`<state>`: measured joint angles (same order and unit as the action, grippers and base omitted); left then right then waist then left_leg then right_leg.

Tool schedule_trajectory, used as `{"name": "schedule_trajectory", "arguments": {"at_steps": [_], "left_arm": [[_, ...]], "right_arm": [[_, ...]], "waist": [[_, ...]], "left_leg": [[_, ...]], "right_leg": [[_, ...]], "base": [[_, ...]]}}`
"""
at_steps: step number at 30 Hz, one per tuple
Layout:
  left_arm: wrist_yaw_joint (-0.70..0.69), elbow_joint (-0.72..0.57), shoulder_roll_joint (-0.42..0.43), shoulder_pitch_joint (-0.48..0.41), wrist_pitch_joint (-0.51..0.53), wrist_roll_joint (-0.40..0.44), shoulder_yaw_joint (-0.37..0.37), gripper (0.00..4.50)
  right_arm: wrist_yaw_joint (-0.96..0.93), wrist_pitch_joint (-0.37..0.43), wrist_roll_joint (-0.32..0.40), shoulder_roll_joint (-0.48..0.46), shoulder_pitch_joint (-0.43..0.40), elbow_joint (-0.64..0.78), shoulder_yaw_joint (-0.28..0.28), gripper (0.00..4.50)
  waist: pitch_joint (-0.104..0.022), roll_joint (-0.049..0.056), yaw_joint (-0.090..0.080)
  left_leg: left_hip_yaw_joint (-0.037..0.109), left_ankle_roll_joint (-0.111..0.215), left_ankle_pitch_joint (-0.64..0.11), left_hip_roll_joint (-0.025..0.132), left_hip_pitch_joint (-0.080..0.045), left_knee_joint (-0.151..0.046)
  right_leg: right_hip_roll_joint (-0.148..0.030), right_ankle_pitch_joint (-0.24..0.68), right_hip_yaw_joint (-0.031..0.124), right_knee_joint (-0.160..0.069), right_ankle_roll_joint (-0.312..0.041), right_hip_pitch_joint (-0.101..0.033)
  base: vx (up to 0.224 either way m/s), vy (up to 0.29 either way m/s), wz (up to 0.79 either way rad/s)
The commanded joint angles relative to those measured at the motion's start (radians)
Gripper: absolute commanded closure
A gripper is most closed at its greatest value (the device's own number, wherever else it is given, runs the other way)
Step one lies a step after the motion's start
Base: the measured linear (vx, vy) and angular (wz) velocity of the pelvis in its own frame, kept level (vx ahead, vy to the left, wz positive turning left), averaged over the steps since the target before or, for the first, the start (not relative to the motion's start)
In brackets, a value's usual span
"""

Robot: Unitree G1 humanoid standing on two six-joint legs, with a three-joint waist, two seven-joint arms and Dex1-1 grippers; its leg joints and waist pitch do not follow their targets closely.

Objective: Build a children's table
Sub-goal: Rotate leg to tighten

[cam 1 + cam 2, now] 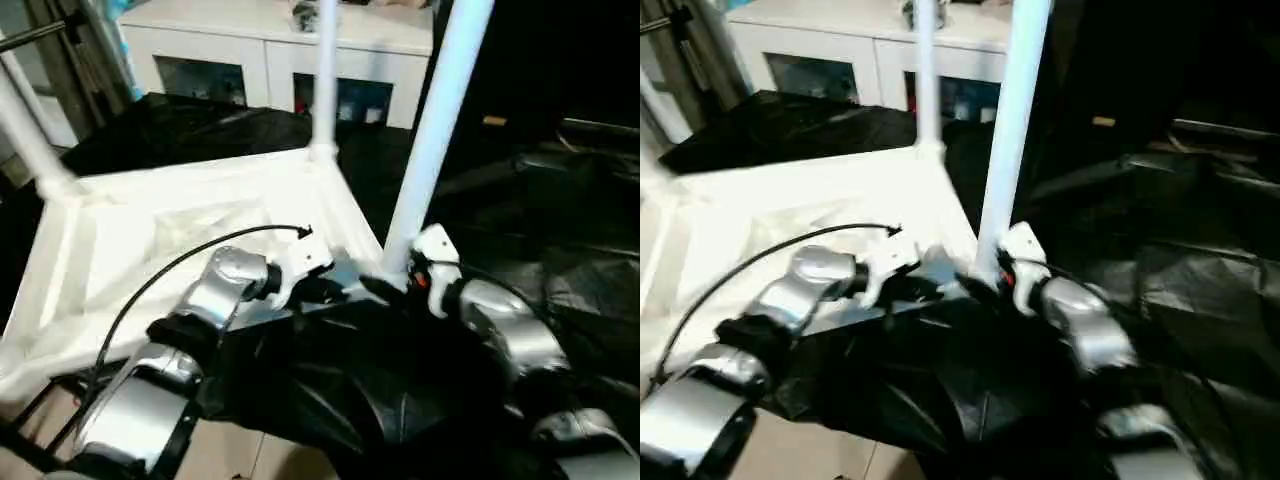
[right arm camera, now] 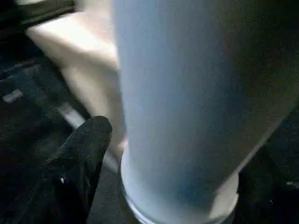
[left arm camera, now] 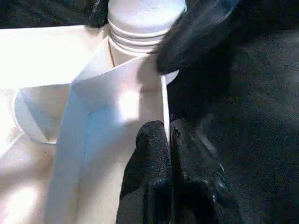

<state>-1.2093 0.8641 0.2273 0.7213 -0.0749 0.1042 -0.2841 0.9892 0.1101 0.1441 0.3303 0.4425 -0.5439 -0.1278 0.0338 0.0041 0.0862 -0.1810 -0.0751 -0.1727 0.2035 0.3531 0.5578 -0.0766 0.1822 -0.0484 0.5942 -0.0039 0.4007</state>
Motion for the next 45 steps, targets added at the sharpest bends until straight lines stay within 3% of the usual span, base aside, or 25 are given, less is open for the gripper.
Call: {"name": "schedule_trajectory", "arguments": {"at_steps": [1,5,7,10,15,21,24,25,28,29,31,36,37,38,39,41,43,45], "left_arm": [[-0.069,0.000,-0.014,-0.026,-0.026,-0.016,-0.042,4.50],[-0.164,-0.019,0.028,-0.036,-0.040,-0.035,-0.039,4.50],[-0.184,-0.020,0.040,-0.036,-0.047,-0.035,-0.039,4.50],[-0.193,-0.017,0.048,-0.035,-0.059,-0.032,-0.038,4.50],[-0.189,-0.001,0.057,-0.027,-0.075,-0.025,-0.035,4.50],[-0.142,0.011,0.045,-0.026,-0.076,-0.019,-0.029,4.50],[-0.073,0.026,0.028,-0.015,-0.054,-0.014,-0.014,4.50],[-0.013,0.041,0.005,0.000,-0.027,-0.019,0.006,4.50],[0.023,0.050,-0.011,0.010,-0.010,-0.021,0.015,4.50],[0.082,0.065,-0.035,0.026,0.010,-0.012,0.019,4.50],[0.152,0.084,-0.068,0.045,0.038,-0.001,0.020,4.50],[0.261,0.108,-0.146,0.075,0.090,-0.010,0.044,4.50],[0.270,0.105,-0.162,0.076,0.094,-0.008,0.041,4.50],[0.275,0.105,-0.168,0.077,0.093,-0.006,0.039,4.50],[0.282,0.104,-0.177,0.077,0.091,-0.001,0.035,4.50],[0.271,0.097,-0.178,0.070,0.082,0.004,0.028,4.50],[0.261,0.094,-0.173,0.065,0.073,0.009,0.021,4.50],[0.228,0.088,-0.155,0.054,0.054,0.007,0.015,4.50]], "right_arm": [[0.106,0.017,0.032,-0.004,-0.009,0.052,-0.052,0.66],[0.238,0.064,0.053,0.061,-0.033,0.092,-0.080,0.66],[0.257,0.072,0.055,0.067,-0.036,0.095,-0.082,0.66],[0.268,0.076,0.054,0.072,-0.038,0.100,-0.087,0.99],[0.264,0.077,0.050,0.060,-0.044,0.105,-0.096,1.46],[0.230,0.076,0.056,0.035,-0.053,0.102,-0.084,1.74],[0.164,0.061,0.051,0.006,-0.061,0.091,-0.065,1.78],[0.060,0.054,0.031,-0.031,-0.047,0.038,-0.042,1.78],[-0.016,0.054,0.015,-0.057,-0.033,-0.002,-0.027,1.80],[-0.146,0.052,-0.007,-0.103,-0.010,-0.067,0.001,1.80],[-0.286,0.062,-0.016,-0.157,0.013,-0.116,0.036,1.80],[-0.533,0.046,-0.062,-0.243,0.063,-0.203,0.062,1.80],[-0.563,0.016,-0.075,-0.261,0.073,-0.222,0.057,1.80],[-0.574,0.001,-0.080,-0.269,0.078,-0.232,0.055,1.80],[-0.576,-0.015,-0.085,-0.279,0.086,-0.245,0.052,1.45],[-0.528,-0.004,-0.066,-0.284,0.086,-0.232,0.056,1.45],[-0.502,0.000,-0.053,-0.284,0.087,-0.223,0.063,1.04],[-0.447,-0.005,-0.050,-0.258,0.083,-0.199,0.049,1.02]], "waist": [[-0.049,-0.011,0.005],[-0.044,-0.011,0.009],[-0.044,-0.012,0.009],[-0.045,-0.013,0.009],[-0.048,-0.011,0.011],[-0.046,-0.008,0.011],[-0.041,-0.009,0.009],[-0.040,-0.004,0.006],[-0.040,-0.007,-0.003],[-0.036,-0.001,-0.010],[-0.038,0.003,-0.020],[-0.040,0.003,-0.036],[-0.040,0.010,-0.036],[-0.041,0.010,-0.036],[-0.041,0.008,-0.037],[-0.042,0.007,-0.036],[-0.043,0.009,-0.034],[-0.044,0.007,-0.034]], "left_leg": [[-0.003,0.091,-0.216,0.026,0.000,-0.049],[0.000,0.058,-0.276,0.029,-0.004,-0.057],[0.001,0.050,-0.279,0.030,-0.003,-0.058],[0.002,0.043,-0.277,0.029,-0.002,-0.058],[0.000,0.046,-0.237,0.028,-0.001,-0.054],[0.001,0.037,-0.260,0.028,-0.002,-0.057],[0.003,0.023,-0.301,0.027,-0.005,-0.061],[0.004,0.014,-0.314,0.026,-0.006,-0.063],[0.008,-0.001,-0.344,0.022,-0.010,-0.063],[0.009,-0.008,-0.359,0.023,-0.009,-0.066],[0.016,-0.023,-0.369,0.020,-0.008,-0.069],[0.013,-0.014,-0.389,0.015,-0.011,-0.065],[0.012,-0.013,-0.377,0.015,-0.010,-0.065],[0.012,-0.015,-0.375,0.016,-0.011,-0.065],[0.011,-0.010,-0.369,0.016,-0.008,-0.064],[0.010,0.004,-0.355,0.014,-0.004,-0.063],[0.008,0.020,-0.332,0.015,-0.002,-0.063],[0.007,0.024,-0.322,0.016,-0.003,-0.063]], "right_leg": [[-0.056,0.157,0.032,-0.068,-0.241,-0.054],[-0.058,0.277,0.033,-0.078,-0.215,-0.047],[-0.059,0.289,0.034,-0.078,-0.209,-0.046],[-0.059,0.292,0.034,-0.078,-0.204,-0.045],[-0.058,0.213,0.034,-0.070,-0.222,-0.047],[-0.058,0.248,0.034,-0.074,-0.214,-0.046],[-0.060,0.333,0.034,-0.083,-0.191,-0.042],[-0.061,0.369,0.034,-0.086,-0.180,-0.041],[-0.063,0.446,0.034,-0.095,-0.162,-0.037],[-0.060,0.458,0.035,-0.096,-0.154,-0.030],[-0.061,0.487,0.031,-0.098,-0.138,-0.034],[-0.056,0.443,0.033,-0.100,-0.153,-0.030],[-0.056,0.431,0.035,-0.099,-0.157,-0.030],[-0.058,0.422,0.034,-0.100,-0.160,-0.029],[-0.057,0.401,0.035,-0.098,-0.166,-0.031],[-0.055,0.372,0.035,-0.096,-0.170,-0.037],[-0.055,0.339,0.036,-0.093,-0.178,-0.040],[-0.055,0.320,0.036,-0.091,-0.185,-0.041]], "base": [[0.000,0.000,0.00],[0.000,0.000,0.00],[0.000,0.000,0.00],[0.000,0.000,0.00],[0.000,0.000,0.00],[0.000,0.000,0.00],[0.000,0.000,0.00],[0.000,0.000,0.00],[0.000,0.000,0.00],[0.000,0.000,0.00],[0.000,0.000,0.00],[0.000,0.000,0.00],[0.000,0.000,0.00],[0.000,0.000,0.00],[0.000,0.000,0.00],[0.000,0.000,0.00],[0.000,0.000,0.00],[0.000,0.000,0.00]]}}
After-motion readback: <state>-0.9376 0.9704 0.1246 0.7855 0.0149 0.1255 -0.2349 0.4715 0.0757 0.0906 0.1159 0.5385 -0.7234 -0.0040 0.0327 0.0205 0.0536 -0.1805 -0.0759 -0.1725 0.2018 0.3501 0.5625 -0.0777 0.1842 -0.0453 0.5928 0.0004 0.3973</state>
